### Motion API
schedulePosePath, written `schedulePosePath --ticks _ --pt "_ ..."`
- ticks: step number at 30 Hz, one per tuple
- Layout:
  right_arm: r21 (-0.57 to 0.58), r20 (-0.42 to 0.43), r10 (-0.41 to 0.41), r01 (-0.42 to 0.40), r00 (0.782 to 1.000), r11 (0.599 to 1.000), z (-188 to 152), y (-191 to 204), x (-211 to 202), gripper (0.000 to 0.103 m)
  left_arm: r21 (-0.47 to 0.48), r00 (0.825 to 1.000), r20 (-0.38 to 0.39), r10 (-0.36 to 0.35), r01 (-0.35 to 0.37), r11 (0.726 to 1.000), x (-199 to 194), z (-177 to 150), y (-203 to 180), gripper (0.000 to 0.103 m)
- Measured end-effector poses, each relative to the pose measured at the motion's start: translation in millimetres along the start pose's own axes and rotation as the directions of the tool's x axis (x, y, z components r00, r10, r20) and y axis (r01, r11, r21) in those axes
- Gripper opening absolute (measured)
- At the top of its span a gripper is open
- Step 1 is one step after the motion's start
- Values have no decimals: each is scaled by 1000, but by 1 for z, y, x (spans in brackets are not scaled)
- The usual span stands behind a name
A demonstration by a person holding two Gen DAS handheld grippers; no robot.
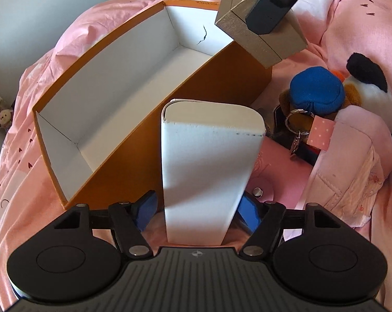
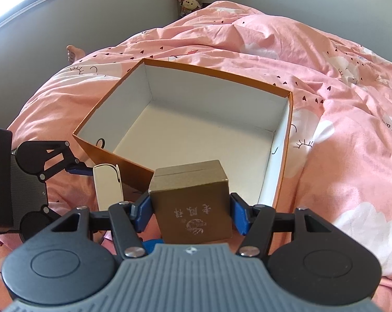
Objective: Organize objects
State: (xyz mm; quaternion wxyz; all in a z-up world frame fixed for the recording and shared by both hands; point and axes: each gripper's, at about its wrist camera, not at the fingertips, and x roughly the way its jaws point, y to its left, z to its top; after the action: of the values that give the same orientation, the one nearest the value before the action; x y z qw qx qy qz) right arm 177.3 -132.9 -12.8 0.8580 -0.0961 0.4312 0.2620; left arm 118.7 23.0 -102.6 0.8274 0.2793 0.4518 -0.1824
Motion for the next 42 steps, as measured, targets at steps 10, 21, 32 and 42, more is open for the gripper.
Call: schedulePosePath --ticks 10,21,32,42 --pt "17 3 15 -15 1000 1000 -1 -4 6 63 -149 1000 30 -3 7 989 -13 4 11 70" --pt "0 85 29 -29 996 1000 8 -4 -11 63 -342 995 101 -5 40 939 -89 18 34 70" --pt "36 182 92 -100 979 994 43 -20 -22 63 -457 998 64 -22 49 888 -98 90 112 70" --pt "160 125 80 -100 989 982 70 -51 36 63 -535 968 -190 -166 40 844 7 113 145 70"
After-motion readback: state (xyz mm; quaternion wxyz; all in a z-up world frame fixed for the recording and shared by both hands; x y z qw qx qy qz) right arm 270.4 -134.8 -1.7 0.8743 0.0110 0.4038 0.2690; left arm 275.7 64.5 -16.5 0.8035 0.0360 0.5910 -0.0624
